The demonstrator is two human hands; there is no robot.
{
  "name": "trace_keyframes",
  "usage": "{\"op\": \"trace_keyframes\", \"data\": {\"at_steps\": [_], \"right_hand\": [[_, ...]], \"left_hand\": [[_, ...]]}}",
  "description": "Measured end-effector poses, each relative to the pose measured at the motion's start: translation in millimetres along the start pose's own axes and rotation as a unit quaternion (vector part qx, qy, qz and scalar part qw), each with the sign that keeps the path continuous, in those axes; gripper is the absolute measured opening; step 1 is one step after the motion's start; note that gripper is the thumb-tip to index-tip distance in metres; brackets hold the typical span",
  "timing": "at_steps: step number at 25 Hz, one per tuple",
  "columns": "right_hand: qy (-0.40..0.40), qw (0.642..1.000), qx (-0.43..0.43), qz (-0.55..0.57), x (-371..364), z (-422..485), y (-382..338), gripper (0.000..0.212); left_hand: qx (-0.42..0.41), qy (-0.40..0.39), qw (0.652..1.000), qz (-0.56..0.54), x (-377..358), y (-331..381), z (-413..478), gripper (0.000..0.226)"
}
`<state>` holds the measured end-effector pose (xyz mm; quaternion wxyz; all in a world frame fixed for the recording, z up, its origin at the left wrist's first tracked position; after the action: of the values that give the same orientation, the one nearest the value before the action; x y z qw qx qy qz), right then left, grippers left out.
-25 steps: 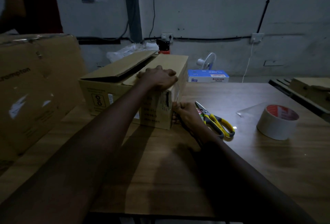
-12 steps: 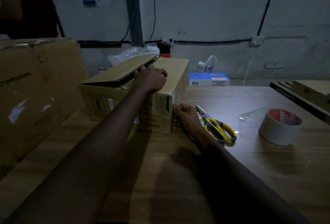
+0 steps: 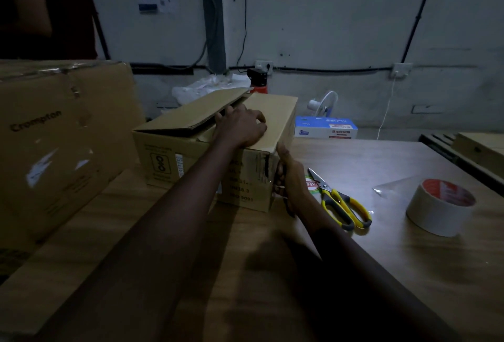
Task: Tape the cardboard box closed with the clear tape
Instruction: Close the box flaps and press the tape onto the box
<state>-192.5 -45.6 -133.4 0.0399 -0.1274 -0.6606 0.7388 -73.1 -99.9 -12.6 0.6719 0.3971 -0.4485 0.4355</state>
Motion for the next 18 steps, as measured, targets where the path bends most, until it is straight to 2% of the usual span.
{"op": "trace_keyframes", "data": {"at_steps": [4,11,15,18], "right_hand": [[0.034,0.999,-0.004,0.005,-0.7,1.4,-0.2,0.048],[-0.068,0.998,0.014,0.005,13.9,4.3,17.0,0.043],[-0.111,0.993,0.029,-0.01,18.6,-4.3,13.6,0.023],[-0.144,0.988,0.053,-0.02,20.5,-8.8,7.8,0.017]], "left_hand": [[0.004,-0.002,1.0,-0.002,-0.2,0.1,0.3,0.038],[0.004,0.008,1.0,-0.003,1.4,3.3,0.7,0.038],[0.006,0.01,1.0,-0.004,1.9,2.1,-1.3,0.039],[0.005,0.016,1.0,-0.007,2.8,2.2,-2.0,0.038]]}}
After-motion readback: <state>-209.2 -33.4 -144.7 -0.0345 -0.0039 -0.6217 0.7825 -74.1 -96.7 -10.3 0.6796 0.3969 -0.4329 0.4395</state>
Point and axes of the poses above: each hand's wrist, its own z-axis towards the middle knuckle, its own x-axis out of the back of the hand, y = z × x, the point moved 5 cm from there along z, towards the middle knuckle, and after that the axes turned 1 degree about x, right-handed, at the moved point
